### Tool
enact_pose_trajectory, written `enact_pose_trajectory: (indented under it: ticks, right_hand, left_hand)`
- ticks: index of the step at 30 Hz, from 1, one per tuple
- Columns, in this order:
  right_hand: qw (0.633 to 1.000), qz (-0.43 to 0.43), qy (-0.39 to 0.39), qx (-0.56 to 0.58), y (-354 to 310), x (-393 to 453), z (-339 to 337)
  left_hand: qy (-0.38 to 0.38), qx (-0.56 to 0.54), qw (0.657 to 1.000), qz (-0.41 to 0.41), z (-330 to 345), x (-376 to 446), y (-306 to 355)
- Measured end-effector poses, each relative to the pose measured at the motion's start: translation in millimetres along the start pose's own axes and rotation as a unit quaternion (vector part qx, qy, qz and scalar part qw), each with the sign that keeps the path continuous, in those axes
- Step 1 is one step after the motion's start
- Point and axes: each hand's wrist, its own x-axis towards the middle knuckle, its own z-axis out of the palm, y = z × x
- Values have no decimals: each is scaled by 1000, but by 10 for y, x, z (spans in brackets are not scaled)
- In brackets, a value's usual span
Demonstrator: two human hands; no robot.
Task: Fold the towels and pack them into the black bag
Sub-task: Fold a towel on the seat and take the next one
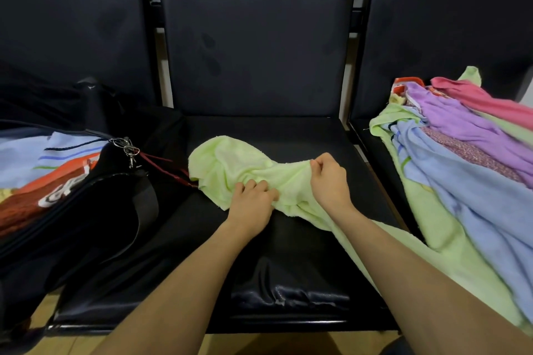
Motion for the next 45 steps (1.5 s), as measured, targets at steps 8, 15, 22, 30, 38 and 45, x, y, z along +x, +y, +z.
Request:
enact_pose_trajectory:
  ticks: [8,15,22,30,38,45]
  right_hand:
    - [995,-50,82,21,-110,-63,-80]
    - [975,-120,133,132,-276,-96,-86]
    - [969,-200,111,94,-508,-256,42]
    - [981,-156,-94,-64,-650,-490,373]
    - [966,-15,-77,-248,-394,-298,285]
    - [932,71,-212,-284,-254,-308,464]
  left_hand:
    - [110,-248,956,-108,-346,88,-16]
    - [255,-353,892,-118,-727,-24,-72]
    - [263,-382,866,-187,-945,-209,-68]
    - [222,-427,839,-253,-792,-384,-252]
    - [183,-305,899,-257,-675,-451,-277]
    - [102,-190,953,-211,-559,-335,-229]
